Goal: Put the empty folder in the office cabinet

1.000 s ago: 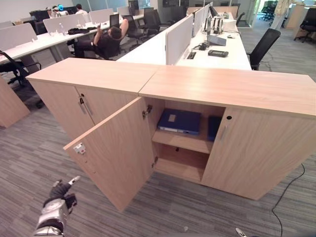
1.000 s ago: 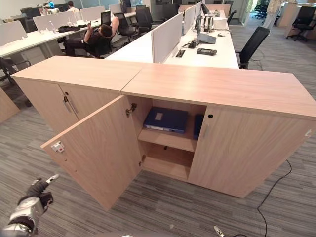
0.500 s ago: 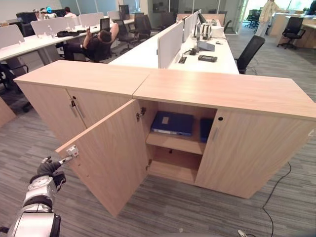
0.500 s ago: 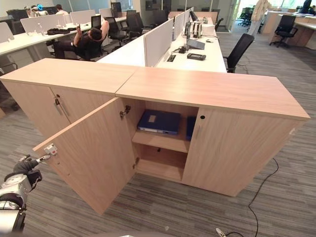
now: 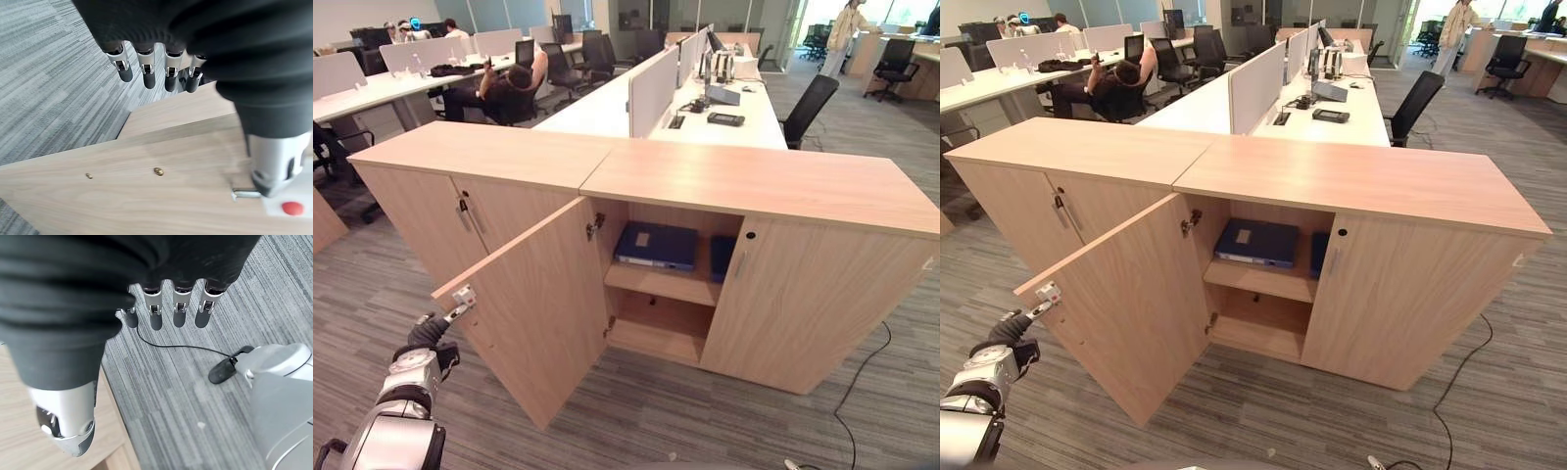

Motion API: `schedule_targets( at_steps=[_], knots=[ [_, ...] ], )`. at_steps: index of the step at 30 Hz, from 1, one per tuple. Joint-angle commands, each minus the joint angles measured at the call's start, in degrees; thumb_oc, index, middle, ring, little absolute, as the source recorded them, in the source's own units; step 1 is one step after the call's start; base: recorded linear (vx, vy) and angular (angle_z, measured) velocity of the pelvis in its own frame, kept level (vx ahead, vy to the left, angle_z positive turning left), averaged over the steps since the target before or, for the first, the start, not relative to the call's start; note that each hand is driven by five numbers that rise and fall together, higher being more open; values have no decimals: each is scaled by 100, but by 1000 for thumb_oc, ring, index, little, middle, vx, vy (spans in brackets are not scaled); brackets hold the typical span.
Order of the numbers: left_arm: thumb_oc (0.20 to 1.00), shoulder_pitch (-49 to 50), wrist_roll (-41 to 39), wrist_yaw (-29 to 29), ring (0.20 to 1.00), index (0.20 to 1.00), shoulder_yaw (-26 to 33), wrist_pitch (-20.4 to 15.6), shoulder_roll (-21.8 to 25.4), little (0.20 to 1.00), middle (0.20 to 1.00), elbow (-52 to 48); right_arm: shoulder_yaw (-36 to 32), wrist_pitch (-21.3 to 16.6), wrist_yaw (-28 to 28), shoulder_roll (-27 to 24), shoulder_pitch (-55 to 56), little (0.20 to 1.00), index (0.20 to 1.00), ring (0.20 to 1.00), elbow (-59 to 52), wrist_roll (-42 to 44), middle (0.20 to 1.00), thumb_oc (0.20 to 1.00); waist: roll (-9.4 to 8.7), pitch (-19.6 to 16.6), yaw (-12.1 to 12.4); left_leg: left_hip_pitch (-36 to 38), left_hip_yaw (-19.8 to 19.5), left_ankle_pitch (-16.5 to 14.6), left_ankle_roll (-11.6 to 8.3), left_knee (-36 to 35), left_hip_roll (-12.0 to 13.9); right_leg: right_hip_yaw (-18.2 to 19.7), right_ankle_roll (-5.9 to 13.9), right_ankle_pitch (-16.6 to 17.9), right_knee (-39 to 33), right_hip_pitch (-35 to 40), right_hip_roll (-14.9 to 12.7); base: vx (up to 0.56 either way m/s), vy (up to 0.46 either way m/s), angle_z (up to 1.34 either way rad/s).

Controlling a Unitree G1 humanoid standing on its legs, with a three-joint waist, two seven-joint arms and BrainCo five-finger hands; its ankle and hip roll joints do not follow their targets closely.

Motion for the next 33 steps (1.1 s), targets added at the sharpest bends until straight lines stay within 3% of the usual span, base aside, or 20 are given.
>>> schedule_targets(
  at_steps=[1,7,13,25,33],
  knots=[
    [1000,-1670,388,-230,1000,1000,-385,-344,-813,1000,1000,12,94,-96,-7,-44,-395,1000,1000,1000,93,345,1000,1000,202,46,-266,378,-40,-902,260,86,-275,-284,73,-52,-46,-524,310,0,0,0],
    [1000,-2021,535,-198,1000,1000,-953,-402,-1339,1000,1000,-418,164,-105,-44,-14,-427,1000,1000,1000,74,432,1000,1000,176,68,-355,372,-34,-900,263,76,-282,-271,78,-33,-46,-547,307,-5,-1,-2],
    [1000,-2163,648,-309,1000,1000,-1696,-525,-1820,1000,1000,-1486,94,-141,-71,46,-428,1000,1000,1000,32,858,1000,1000,152,92,-451,375,-2,-910,272,75,-295,-233,99,-17,-46,-553,300,-5,1,11],
    [1000,-2357,357,-387,1000,1000,-2306,-816,-2269,1000,1000,-3321,37,-188,-88,121,-395,1000,1000,1000,73,1058,1000,1000,143,136,-525,415,26,-957,282,72,-305,-185,114,-39,-46,-539,290,2,-4,-12],
    [1000,-1963,-9,-802,1000,1000,-2760,-822,-2606,1000,1000,-4740,-8,-227,-115,226,-452,1000,1000,1000,138,1195,1000,1000,150,170,-522,408,-5,-990,291,72,-307,-221,121,-69,-46,-520,274,1,-4,-18]
  ],
)
